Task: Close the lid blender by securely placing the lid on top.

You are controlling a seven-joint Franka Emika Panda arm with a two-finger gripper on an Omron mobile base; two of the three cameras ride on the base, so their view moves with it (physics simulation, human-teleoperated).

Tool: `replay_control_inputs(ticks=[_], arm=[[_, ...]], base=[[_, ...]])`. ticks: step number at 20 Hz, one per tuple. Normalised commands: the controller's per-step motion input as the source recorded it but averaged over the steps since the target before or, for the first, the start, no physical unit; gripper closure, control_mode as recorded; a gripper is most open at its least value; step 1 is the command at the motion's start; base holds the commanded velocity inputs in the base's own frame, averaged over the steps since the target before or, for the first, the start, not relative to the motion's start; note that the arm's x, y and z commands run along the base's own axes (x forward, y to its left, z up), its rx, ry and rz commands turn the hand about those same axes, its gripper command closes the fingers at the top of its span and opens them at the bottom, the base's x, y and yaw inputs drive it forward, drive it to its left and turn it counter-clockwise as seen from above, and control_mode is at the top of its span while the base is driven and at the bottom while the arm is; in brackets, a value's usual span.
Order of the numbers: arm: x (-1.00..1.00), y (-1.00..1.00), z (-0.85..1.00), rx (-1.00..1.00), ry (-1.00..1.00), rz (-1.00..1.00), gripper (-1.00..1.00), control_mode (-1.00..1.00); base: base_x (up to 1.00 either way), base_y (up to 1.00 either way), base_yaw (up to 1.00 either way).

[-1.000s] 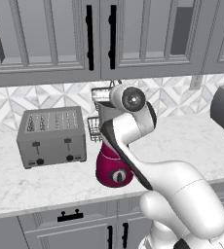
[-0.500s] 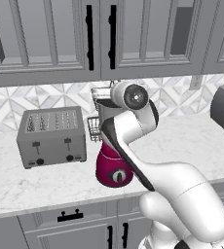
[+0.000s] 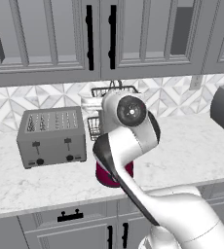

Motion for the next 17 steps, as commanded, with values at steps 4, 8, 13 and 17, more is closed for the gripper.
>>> replay_control_inputs(ticks=[4,8,13,17], arm=[[-1.0,0.83,-0.07,0.0,0.06,0.0,-1.0,-1.0],[-0.88,0.65,-0.58,0.0,0.19,0.0,-1.0,-1.0],[-0.38,0.24,-0.95,0.0,0.18,0.0,-1.0,-1.0],[-0.04,-0.01,-0.35,0.04,0.04,0.0,-1.0,-1.0]], base=[[0.0,0.0,0.0],[0.0,0.0,0.0],[0.0,0.0,0.0],[0.0,0.0,0.0]])
